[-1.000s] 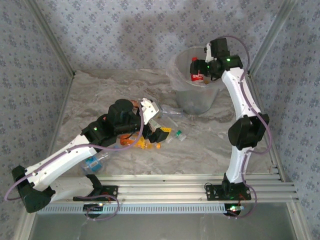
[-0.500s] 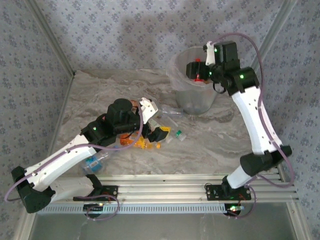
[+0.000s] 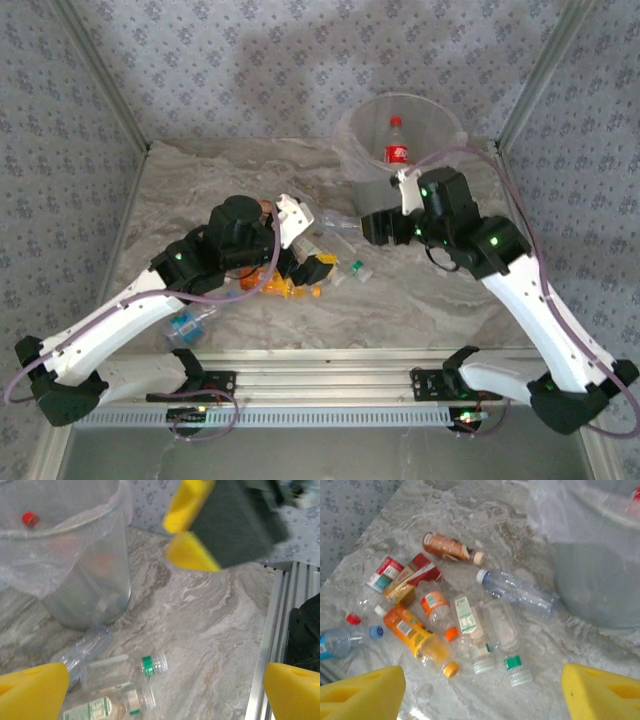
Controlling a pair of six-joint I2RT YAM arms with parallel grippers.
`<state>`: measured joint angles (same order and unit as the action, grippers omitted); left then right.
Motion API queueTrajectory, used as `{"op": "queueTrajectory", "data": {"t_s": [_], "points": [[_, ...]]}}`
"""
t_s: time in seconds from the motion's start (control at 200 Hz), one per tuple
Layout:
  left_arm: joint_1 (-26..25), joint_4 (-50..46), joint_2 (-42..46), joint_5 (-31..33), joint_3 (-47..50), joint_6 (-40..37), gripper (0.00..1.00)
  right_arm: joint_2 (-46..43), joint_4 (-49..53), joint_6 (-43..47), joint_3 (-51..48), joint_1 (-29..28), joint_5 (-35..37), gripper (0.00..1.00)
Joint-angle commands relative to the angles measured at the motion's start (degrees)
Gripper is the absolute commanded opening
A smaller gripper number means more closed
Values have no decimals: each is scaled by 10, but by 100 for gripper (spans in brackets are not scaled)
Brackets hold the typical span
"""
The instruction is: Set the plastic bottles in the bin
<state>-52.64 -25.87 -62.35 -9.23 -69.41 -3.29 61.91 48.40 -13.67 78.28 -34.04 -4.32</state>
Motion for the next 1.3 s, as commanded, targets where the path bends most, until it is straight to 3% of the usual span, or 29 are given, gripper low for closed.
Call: {"op": "queueTrajectory", "data": {"t_s": [0.0, 0.185, 0.34, 0.585, 0.834, 0.934, 1.134, 1.299], "points": [[-2, -89, 6, 62, -9, 66, 100, -47, -18, -18, -47, -8, -21, 84], [-2, -140, 36, 139, 26, 181, 100, -94, -43, -26, -125, -11, -55, 86], [-2, -174, 81, 165, 57, 247, 100, -73, -94, -20, -176, -33, -88, 86], [-1, -250, 166, 198, 114, 305, 100, 47, -138, 0, -180, -102, -4, 85], [-1, -244, 235, 181, 148, 245, 100, 205, -188, 2, -140, -107, 21, 70], [-1, -230, 262, 194, 185, 201, 100, 265, -201, 15, -123, -104, 22, 59], [-1, -215, 295, 141, 194, 184, 99, 349, -177, 39, -70, -106, 27, 54], [-1, -210, 311, 133, 197, 182, 100, 387, -149, 51, -45, -117, 56, 53]]}}
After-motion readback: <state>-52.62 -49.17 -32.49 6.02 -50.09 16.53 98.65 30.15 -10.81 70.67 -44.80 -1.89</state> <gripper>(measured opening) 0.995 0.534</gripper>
